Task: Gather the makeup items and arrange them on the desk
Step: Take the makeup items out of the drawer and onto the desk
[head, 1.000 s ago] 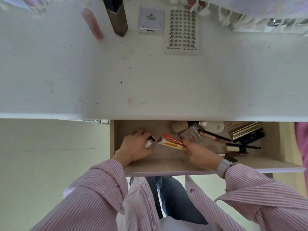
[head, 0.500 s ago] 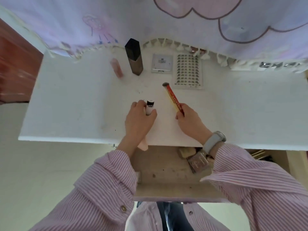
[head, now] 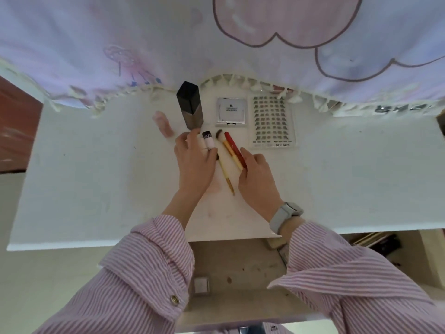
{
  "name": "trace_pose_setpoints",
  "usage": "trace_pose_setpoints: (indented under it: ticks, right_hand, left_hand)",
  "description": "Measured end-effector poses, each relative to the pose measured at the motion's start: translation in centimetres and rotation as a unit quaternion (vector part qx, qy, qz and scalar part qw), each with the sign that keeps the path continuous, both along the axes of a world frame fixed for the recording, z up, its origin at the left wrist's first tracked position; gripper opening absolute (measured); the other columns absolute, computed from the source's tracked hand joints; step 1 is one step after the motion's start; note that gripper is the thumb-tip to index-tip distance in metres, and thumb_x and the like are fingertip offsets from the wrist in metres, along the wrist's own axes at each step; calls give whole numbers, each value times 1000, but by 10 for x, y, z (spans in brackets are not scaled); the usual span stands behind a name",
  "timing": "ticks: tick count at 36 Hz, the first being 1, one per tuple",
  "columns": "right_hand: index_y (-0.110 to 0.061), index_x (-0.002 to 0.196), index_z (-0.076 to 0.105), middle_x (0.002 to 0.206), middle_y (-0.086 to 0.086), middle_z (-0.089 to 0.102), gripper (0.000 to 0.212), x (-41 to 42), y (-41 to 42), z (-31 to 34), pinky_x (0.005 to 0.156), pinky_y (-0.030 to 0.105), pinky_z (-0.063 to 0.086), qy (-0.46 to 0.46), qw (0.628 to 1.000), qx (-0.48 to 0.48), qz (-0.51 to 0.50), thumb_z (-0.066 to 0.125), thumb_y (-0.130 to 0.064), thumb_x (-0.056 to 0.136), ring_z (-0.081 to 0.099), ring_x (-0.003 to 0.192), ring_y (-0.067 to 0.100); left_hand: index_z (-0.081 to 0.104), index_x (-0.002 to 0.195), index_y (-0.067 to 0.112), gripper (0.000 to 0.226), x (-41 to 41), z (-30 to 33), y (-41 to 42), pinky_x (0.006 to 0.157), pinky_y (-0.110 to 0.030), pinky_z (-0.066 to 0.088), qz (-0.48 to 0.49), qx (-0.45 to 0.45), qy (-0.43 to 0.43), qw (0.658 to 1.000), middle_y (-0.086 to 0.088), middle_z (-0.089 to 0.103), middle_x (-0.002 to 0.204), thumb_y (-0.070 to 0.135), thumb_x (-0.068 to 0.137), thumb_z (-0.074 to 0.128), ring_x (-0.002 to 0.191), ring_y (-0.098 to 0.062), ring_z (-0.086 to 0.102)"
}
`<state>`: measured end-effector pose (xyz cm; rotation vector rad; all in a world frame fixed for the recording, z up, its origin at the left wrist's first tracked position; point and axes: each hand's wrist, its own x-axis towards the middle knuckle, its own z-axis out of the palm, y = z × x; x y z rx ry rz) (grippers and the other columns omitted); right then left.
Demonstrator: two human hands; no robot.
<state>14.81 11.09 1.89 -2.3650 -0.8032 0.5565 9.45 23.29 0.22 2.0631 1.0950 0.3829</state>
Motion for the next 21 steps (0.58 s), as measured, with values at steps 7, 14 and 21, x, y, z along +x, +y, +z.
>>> trace_pose_setpoints:
  ticks: [7, 14, 21]
  right_hand:
    - [-1, 128, 49, 112, 20, 52, 44, -13, -9, -13, 80, 41, 47, -109, 994, -7, 22, 47, -1, 84, 48, 94, 35]
    - [-3, 124, 55, 124, 11, 58, 47, -19, -23, -20, 78, 43, 52, -131, 987, -7, 88, 32, -22, 88, 53, 101, 32]
    - [-7, 136, 42, 139, 10, 45, 45, -19, -41, -15, 104, 35, 36, -69, 994, 31, 79, 33, -16, 92, 41, 125, 26]
  left_hand:
    - [26, 145, 9, 57, -29, -11, -10, 114, -45, 9, -116, 127, 74, 982, -16, 15, 154, 34, 94, 33, 144, -32, 7]
    - [10, 149, 23, 65, -37, -21, 0, 116, -42, 0, -239, 188, 181, 935, -6, -2, 158, 47, 90, 2, 144, -28, -6]
    - [11, 149, 19, 58, -43, -11, -13, 117, -45, 2, -209, 156, 156, 953, -7, 2, 158, 38, 95, 18, 144, -27, -5]
